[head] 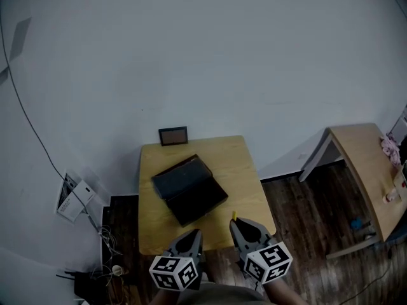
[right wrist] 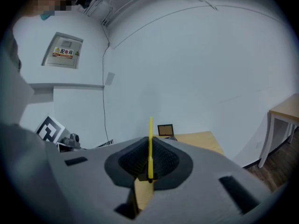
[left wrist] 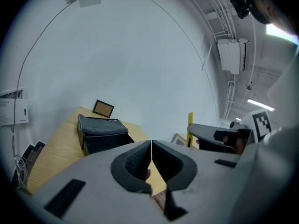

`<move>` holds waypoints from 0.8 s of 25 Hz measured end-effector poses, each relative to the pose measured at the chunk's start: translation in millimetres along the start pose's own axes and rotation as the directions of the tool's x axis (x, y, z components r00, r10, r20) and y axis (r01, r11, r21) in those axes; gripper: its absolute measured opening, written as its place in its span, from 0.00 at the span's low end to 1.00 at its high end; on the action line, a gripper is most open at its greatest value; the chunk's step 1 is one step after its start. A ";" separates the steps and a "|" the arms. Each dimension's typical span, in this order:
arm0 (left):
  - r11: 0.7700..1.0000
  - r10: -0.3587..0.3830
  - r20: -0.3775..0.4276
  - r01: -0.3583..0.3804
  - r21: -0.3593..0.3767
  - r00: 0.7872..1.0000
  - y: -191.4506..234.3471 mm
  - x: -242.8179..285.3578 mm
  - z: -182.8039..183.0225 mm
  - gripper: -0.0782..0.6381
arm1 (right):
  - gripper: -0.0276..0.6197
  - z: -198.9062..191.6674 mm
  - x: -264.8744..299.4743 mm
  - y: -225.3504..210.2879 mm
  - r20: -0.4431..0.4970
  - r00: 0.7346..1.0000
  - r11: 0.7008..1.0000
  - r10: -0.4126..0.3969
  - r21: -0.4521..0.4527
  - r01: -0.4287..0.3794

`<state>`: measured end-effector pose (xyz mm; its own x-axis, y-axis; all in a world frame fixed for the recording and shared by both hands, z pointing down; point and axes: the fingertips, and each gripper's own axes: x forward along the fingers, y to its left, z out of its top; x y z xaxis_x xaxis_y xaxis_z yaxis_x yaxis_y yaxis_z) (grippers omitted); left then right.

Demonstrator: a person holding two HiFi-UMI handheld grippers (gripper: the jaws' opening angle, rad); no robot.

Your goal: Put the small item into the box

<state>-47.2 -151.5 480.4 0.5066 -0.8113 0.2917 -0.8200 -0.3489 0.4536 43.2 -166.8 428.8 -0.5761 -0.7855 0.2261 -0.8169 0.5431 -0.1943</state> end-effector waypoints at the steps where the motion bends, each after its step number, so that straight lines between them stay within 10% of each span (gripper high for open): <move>1: 1.000 0.000 -0.002 0.000 -0.002 1.000 5.9 3.7 2.8 0.12 | 0.07 1.5 8.6 -0.6 -0.001 1.000 1.000 0.002 -0.002 -0.002; 20: 0.991 0.116 -0.018 -0.117 -0.067 0.993 82.2 27.5 19.5 0.11 | 0.07 -13.6 137.9 -19.4 -0.138 0.984 0.992 0.109 -0.054 -0.117</move>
<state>-105.9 -211.6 509.2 0.4127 -0.8376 0.3579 -0.8541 -0.2194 0.4715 -20.8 -281.7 476.7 -0.6600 -0.6735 0.3330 -0.7443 0.6465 -0.1675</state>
